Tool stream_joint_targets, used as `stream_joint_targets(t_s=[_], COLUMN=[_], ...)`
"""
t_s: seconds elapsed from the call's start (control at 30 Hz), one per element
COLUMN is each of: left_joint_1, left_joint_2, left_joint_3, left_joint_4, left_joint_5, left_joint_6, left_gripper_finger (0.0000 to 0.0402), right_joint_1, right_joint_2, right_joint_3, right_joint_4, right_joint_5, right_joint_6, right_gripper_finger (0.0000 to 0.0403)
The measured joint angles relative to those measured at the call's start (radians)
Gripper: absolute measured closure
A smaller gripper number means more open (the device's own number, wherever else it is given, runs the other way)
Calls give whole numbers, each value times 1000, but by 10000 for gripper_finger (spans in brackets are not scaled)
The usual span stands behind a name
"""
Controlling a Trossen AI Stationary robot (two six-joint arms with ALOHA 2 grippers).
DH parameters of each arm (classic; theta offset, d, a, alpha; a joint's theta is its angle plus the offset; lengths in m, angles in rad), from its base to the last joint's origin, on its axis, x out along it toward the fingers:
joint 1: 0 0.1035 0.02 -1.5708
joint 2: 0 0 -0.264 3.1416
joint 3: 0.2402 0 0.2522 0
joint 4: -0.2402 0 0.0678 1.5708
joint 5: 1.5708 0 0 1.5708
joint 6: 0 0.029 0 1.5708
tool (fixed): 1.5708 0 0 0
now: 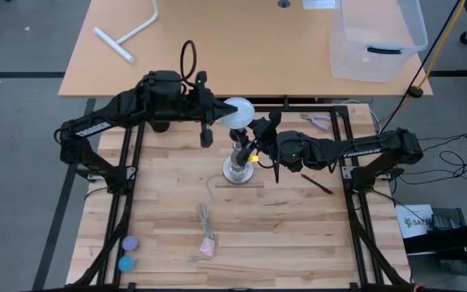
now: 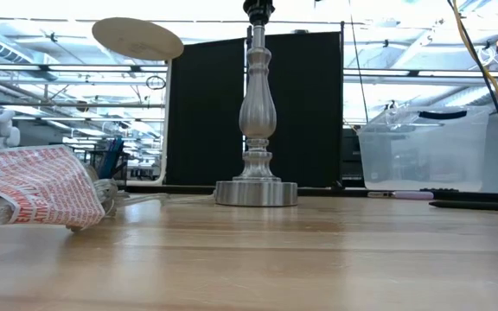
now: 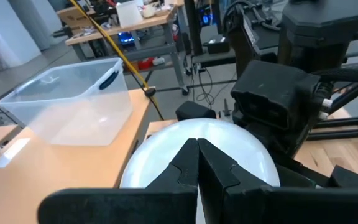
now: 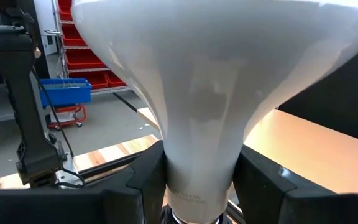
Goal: Screw lightbulb
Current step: Insert the lightbulb into the lamp
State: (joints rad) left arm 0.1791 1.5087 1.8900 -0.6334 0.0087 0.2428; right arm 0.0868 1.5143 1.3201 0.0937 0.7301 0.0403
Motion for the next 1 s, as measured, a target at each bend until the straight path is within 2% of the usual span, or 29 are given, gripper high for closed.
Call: stream_joint_targets(t_s=[0.67,0.77,1.0], left_joint_1=[-1,-2,-2], left_joint_2=[27,28,30], left_joint_3=[0,-1,-2], left_joint_4=[-29,-27,-18], left_joint_5=[40,43,42], left_joint_6=[-21,-22,-27], left_gripper_finger=[401,401,401], right_joint_1=[6,12,13], right_joint_2=[0,1,1], right_joint_3=[-1,-1,-2], right_joint_4=[31,53,53], right_joint_5=[-15,-14,-23], right_joint_6=[-77,-109,-120], right_gripper_finger=[249,237,179])
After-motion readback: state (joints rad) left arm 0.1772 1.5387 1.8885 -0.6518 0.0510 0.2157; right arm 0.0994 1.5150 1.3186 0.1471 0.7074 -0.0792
